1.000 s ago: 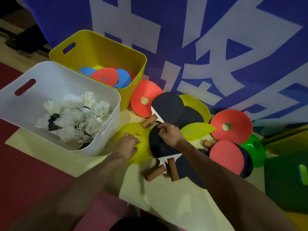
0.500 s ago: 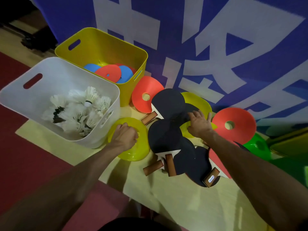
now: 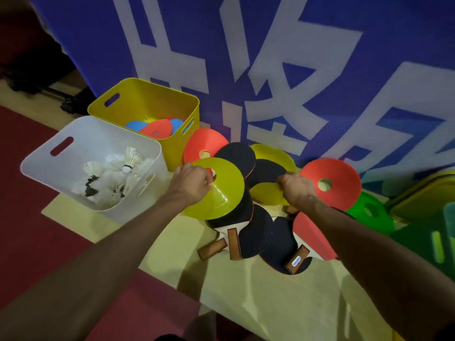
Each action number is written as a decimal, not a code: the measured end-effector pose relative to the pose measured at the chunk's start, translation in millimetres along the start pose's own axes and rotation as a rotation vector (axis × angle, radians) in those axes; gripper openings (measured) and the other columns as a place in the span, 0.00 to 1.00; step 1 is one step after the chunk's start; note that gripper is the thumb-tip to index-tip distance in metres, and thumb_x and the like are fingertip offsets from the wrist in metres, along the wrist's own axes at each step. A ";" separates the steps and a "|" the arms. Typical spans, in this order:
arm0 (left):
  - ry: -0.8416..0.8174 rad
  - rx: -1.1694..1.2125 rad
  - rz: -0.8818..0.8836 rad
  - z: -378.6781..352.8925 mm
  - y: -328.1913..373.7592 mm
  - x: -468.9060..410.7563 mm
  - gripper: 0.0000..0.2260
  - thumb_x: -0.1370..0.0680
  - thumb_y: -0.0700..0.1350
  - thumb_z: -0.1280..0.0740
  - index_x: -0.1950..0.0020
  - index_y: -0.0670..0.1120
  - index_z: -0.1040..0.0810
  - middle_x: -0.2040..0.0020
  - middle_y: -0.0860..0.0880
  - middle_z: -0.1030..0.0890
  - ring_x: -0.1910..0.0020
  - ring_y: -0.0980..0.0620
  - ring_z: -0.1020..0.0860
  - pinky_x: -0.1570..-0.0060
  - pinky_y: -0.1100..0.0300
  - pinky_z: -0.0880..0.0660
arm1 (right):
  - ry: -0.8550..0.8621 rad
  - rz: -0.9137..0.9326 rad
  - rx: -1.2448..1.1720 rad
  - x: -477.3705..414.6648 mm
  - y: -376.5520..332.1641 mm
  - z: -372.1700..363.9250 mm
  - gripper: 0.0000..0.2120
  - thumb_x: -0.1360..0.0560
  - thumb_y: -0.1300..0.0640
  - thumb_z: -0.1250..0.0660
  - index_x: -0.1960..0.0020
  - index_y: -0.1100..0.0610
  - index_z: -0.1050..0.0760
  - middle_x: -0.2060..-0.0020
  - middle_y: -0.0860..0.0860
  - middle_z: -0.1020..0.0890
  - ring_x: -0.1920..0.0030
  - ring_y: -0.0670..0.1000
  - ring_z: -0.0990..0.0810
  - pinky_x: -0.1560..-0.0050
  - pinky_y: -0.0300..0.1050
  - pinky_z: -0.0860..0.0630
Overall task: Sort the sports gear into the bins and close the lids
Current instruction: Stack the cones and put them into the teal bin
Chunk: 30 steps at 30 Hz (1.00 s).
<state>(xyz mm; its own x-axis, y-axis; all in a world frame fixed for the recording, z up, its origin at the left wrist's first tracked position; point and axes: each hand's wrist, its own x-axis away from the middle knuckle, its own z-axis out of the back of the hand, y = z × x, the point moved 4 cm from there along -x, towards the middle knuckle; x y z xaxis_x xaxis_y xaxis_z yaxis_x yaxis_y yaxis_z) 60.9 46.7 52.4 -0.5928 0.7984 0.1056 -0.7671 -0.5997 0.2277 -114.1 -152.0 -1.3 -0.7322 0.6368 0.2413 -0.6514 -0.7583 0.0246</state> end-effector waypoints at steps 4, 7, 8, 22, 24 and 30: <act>0.069 0.092 -0.077 19.6 47.7 -1.1 0.08 0.24 0.49 0.32 0.45 0.53 0.19 0.47 0.52 0.18 0.40 0.47 0.30 0.43 0.53 0.37 | 0.077 -0.015 -0.046 14.5 26.1 29.7 0.17 0.24 0.65 0.40 0.41 0.50 0.24 0.42 0.52 0.22 0.42 0.57 0.22 0.47 0.47 0.26; 0.112 0.178 -0.115 32.4 79.7 -6.6 0.07 0.24 0.49 0.31 0.47 0.53 0.19 0.49 0.53 0.18 0.41 0.47 0.29 0.45 0.53 0.37 | 0.209 -0.049 -0.140 29.5 55.5 53.7 0.13 0.25 0.64 0.40 0.45 0.53 0.23 0.45 0.54 0.21 0.46 0.58 0.22 0.52 0.47 0.27; 0.128 0.203 -0.123 36.3 90.0 -9.3 0.07 0.25 0.49 0.31 0.47 0.53 0.19 0.49 0.53 0.18 0.41 0.47 0.29 0.45 0.52 0.36 | 0.260 -0.074 -0.197 35.2 67.8 61.4 0.11 0.24 0.63 0.40 0.46 0.54 0.23 0.47 0.56 0.20 0.46 0.59 0.22 0.53 0.47 0.28; 0.176 0.421 -0.456 50.2 285.7 -12.2 0.07 0.26 0.47 0.29 0.49 0.49 0.18 0.53 0.51 0.18 0.46 0.47 0.27 0.44 0.52 0.30 | 0.786 -0.551 -1.282 157.6 259.5 103.0 0.09 0.25 0.60 0.32 0.45 0.58 0.23 0.59 0.56 0.20 0.61 0.54 0.21 0.59 0.53 0.22; 0.156 0.428 -0.518 42.7 321.4 -9.3 0.06 0.27 0.46 0.29 0.50 0.49 0.17 0.54 0.51 0.18 0.46 0.46 0.25 0.42 0.52 0.31 | 0.875 -0.605 -1.407 184.4 279.7 100.5 0.07 0.24 0.61 0.33 0.46 0.56 0.24 0.58 0.56 0.20 0.64 0.52 0.23 0.66 0.47 0.24; 0.072 0.451 -0.648 9.1 420.2 15.9 0.07 0.26 0.45 0.29 0.49 0.48 0.17 0.52 0.48 0.17 0.46 0.45 0.26 0.43 0.55 0.32 | 1.116 -0.764 -1.598 268.6 337.9 77.7 0.08 0.23 0.61 0.34 0.44 0.56 0.25 0.63 0.50 0.22 0.65 0.47 0.23 0.76 0.38 0.25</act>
<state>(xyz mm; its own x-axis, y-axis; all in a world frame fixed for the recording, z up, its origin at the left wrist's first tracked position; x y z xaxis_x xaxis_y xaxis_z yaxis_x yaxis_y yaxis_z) -268.6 -192.1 158.6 -0.0879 0.9663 -0.2418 -0.8010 0.0757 0.5938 -515.5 -248.0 147.2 0.3209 0.9468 0.0245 0.0731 0.0011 -0.9973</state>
